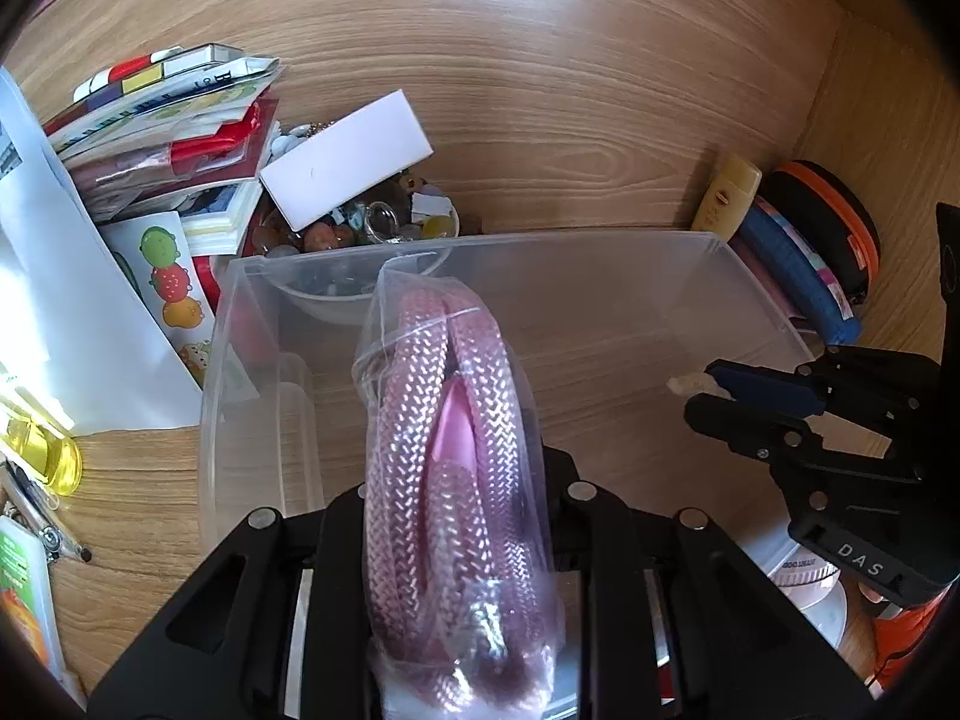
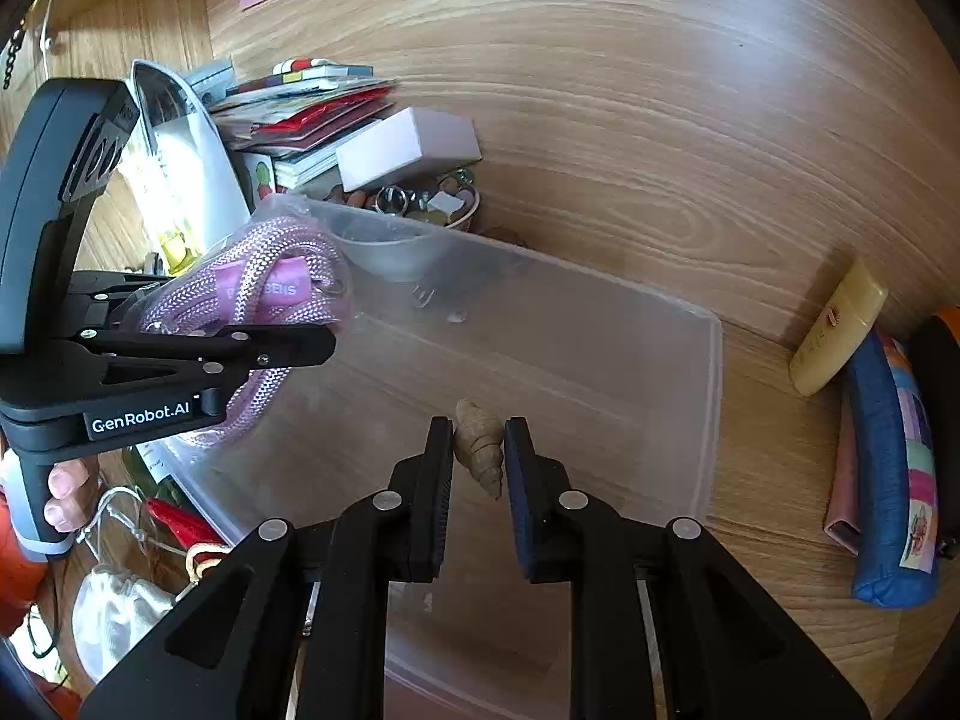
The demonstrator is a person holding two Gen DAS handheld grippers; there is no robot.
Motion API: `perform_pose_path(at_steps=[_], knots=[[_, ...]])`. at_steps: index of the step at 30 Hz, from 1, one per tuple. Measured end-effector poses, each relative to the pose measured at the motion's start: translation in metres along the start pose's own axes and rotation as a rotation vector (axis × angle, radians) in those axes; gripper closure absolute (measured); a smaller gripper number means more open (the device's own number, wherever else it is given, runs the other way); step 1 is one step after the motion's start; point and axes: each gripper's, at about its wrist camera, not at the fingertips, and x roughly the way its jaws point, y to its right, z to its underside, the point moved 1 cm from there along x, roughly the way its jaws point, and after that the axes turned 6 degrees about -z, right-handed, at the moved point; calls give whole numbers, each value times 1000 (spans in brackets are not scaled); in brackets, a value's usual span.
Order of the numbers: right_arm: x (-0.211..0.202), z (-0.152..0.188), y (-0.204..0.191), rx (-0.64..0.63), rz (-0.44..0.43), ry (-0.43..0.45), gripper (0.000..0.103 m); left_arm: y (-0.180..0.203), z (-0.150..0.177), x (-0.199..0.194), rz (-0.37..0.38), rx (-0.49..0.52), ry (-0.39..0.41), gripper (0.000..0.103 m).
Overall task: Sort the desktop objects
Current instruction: 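Carry the pink rope and seashell into the clear box and release both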
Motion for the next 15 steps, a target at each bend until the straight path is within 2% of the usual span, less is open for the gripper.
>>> perform_pose_path(at_steps=[8, 12, 15], knots=[[0, 0, -1, -5, 14, 0, 87, 6, 1, 3, -15, 28, -9, 79], [2, -1, 2, 4, 13, -3, 87, 9, 1, -3, -21, 36, 21, 65], [3, -1, 4, 12, 17, -6, 84, 9, 3, -13, -24, 45, 52, 61]])
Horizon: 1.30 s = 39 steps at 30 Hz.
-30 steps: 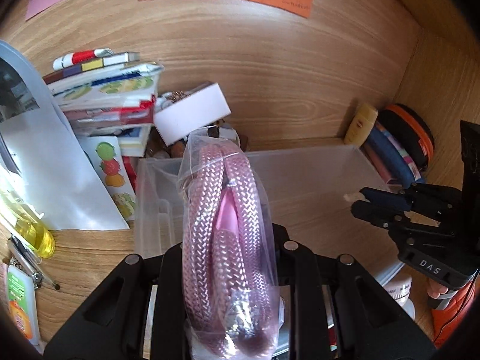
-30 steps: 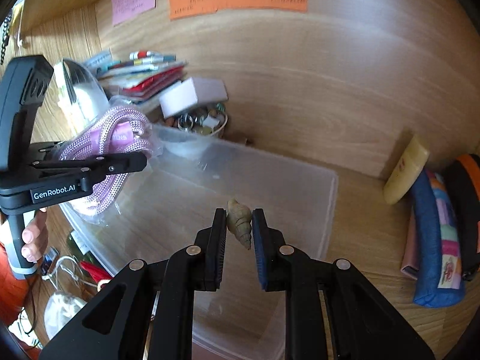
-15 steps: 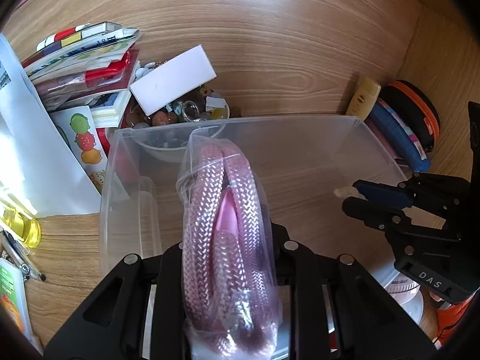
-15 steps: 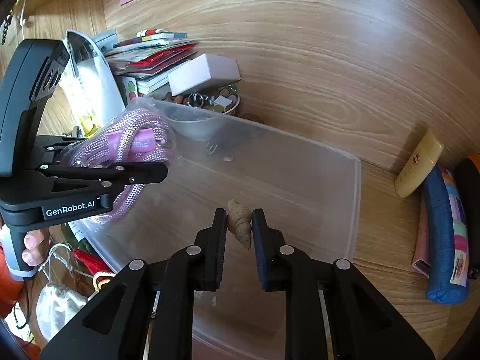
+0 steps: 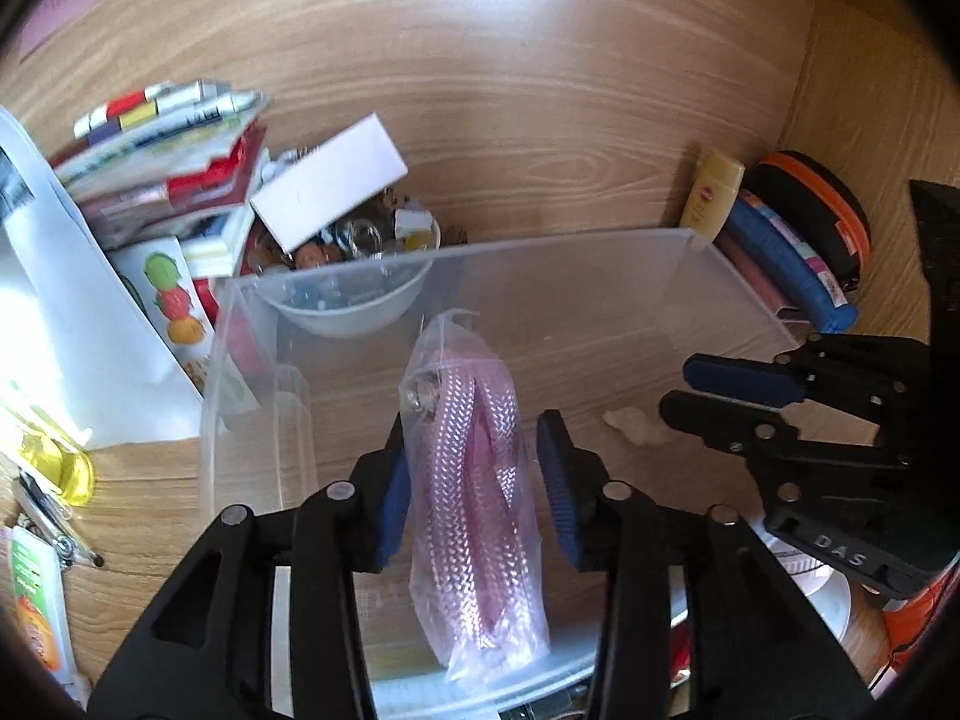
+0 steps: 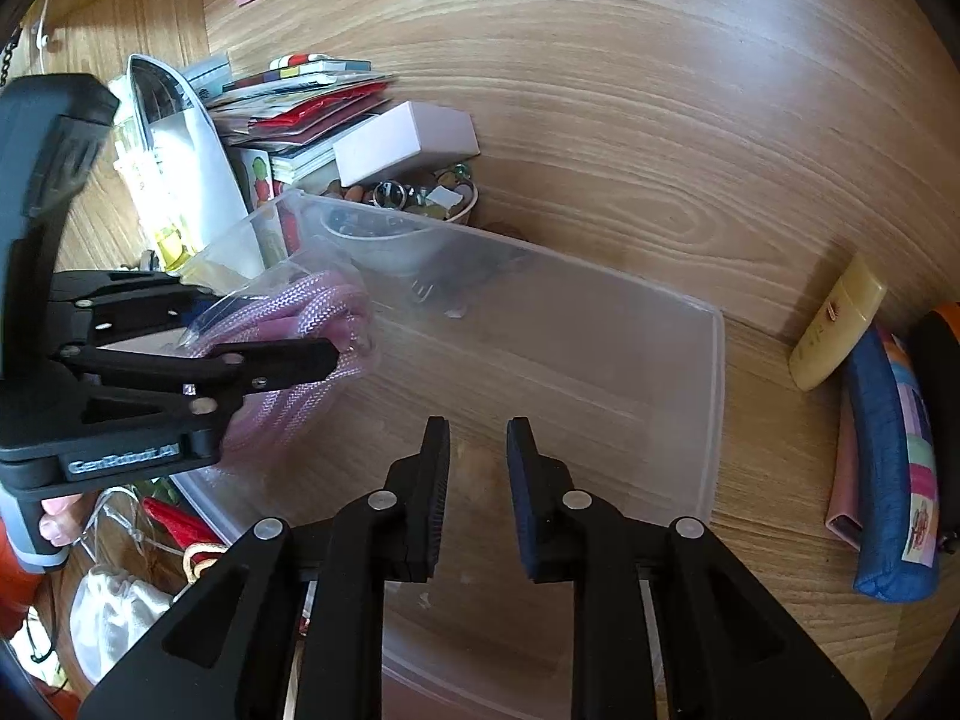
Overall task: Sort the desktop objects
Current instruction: 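Carry the pink rope and seashell into the clear box and release both, then move both grippers back toward the remaining desk items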
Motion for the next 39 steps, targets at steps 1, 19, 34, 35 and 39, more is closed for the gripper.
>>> perform_pose_path(at_steps=[1, 19, 34, 35, 39], knots=[[1, 0, 1, 3, -2, -2, 84, 0, 0, -3, -2, 2, 9, 59], [-17, -1, -15, -46, 47, 63, 36, -7, -6, -38, -52, -5, 140, 30], [-75, -2, -32, -71, 100, 191, 19, -12, 1, -89, -146, -4, 220, 9], [-80, 1, -34, -72, 102, 197, 19, -12, 4, -94, -152, 1, 225, 9], [-94, 15, -45, -79, 111, 211, 18, -13, 16, -110, -186, 10, 246, 5]])
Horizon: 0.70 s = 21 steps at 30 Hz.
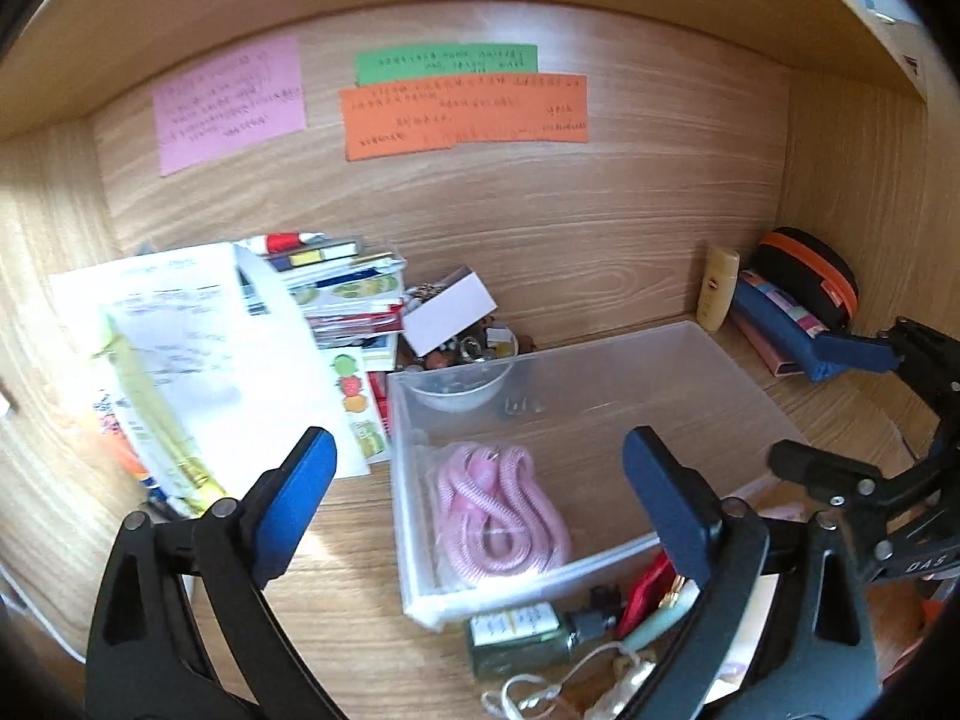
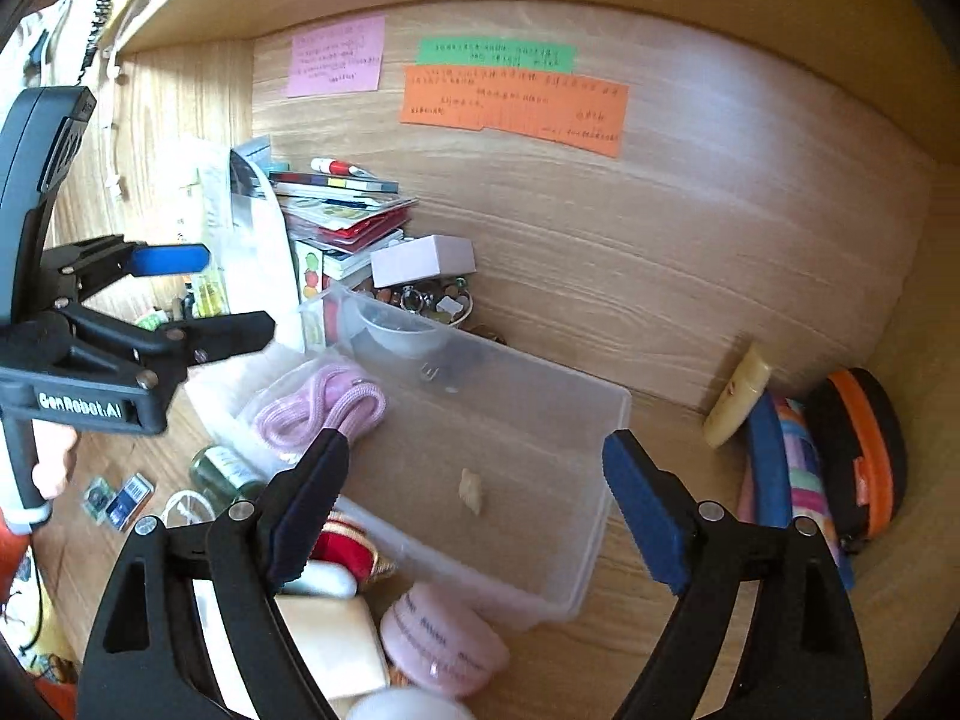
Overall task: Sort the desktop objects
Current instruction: 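Move both grippers back toward the remaining desk items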
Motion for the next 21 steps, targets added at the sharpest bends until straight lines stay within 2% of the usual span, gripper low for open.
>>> perform_pose_path(at_steps=[8, 16, 21], knots=[[-30, 26, -9, 21, 11, 15, 18, -17, 24, -27, -35, -6, -10, 5], [-51, 58, -10, 60, 15, -2, 18, -47, 58, -53, -108, -20, -23, 4], [-58, 81, -12, 74, 29, -29, 18, -73, 87, -56, -115, -64, -100, 2]])
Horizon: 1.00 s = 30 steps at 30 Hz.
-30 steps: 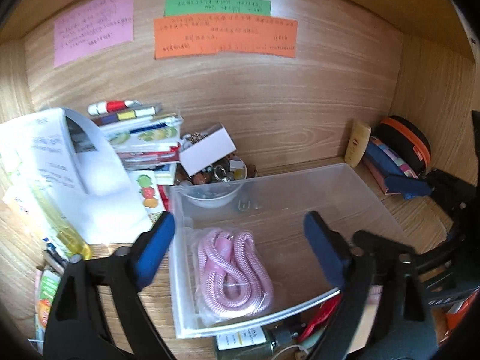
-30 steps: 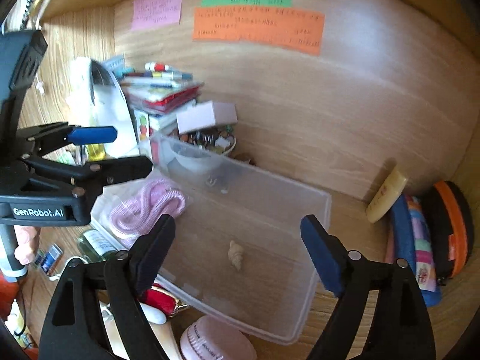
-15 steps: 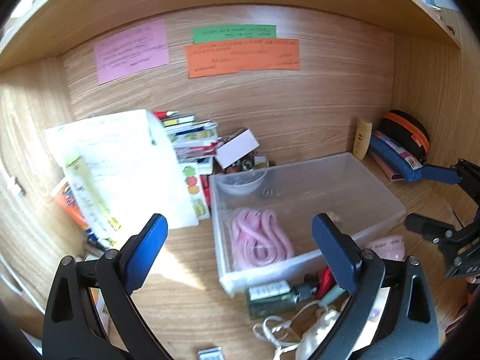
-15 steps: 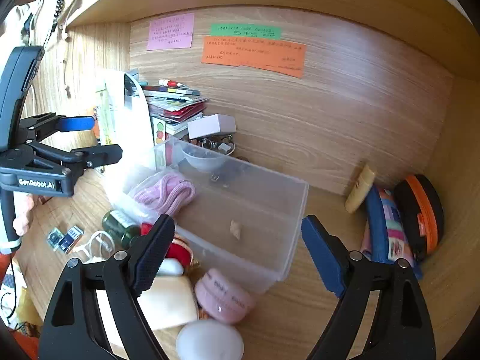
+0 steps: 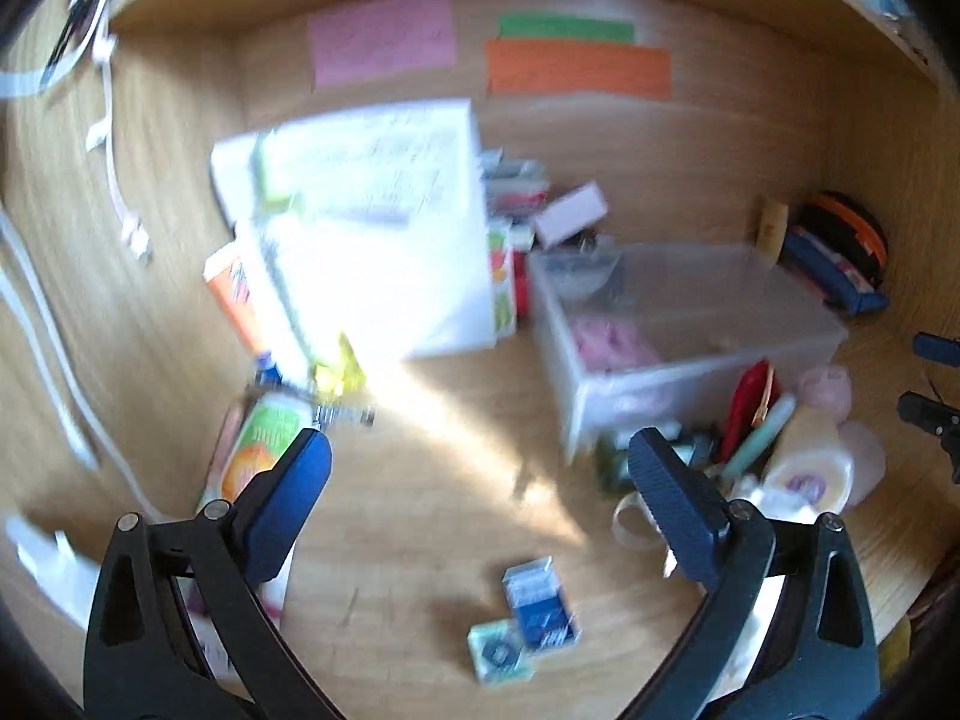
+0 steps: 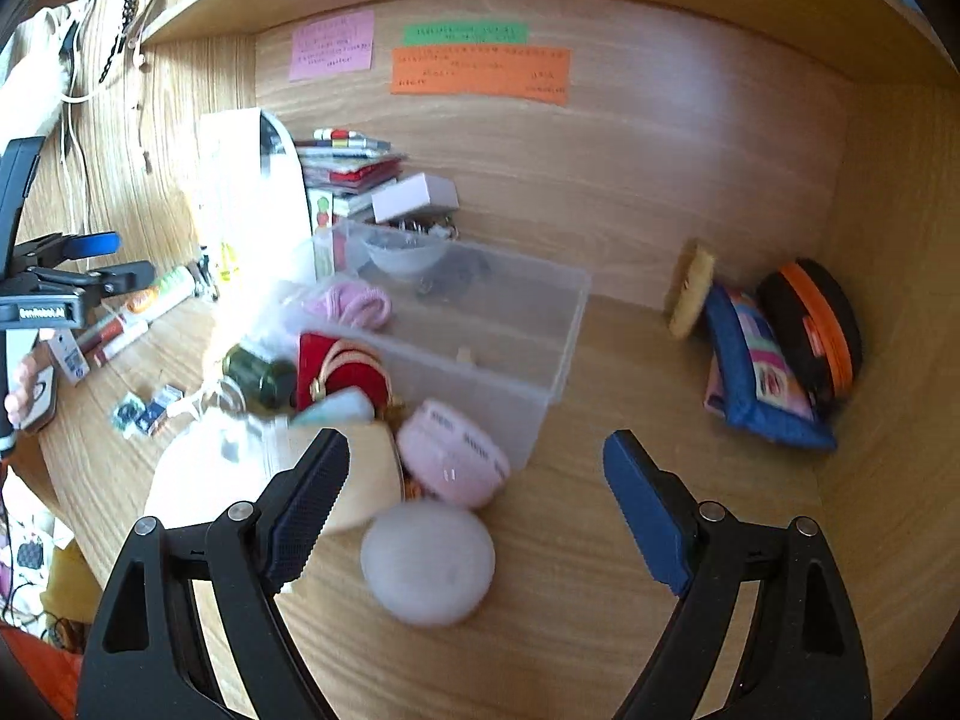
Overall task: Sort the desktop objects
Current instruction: 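Move both grippers back toward the remaining desk items, then grasp the green card with the left gripper while the right grasps the white container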
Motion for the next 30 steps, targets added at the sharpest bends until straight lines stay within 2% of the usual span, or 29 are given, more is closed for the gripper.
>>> perform_pose_path(at_steps=[5, 15, 18, 26, 27, 30], knots=[[1, 23, -1, 5, 13, -42, 18, -14, 34, 7, -22, -8, -91, 2], [30, 46, 8, 84, -33, -178, 18, -14, 81, 11, 0, 14, -192, 2], [36, 48, 6, 101, -69, -204, 18, -11, 87, 17, 17, 22, -214, 2], [55, 49, -11, 37, -61, -264, 18, -6, 92, 29, 30, 36, -230, 3], [56, 49, -13, 24, -56, -264, 18, -6, 92, 29, 33, 36, -223, 6], [58, 49, -19, -25, -42, -242, 18, -3, 92, 31, 45, 54, -220, 30]])
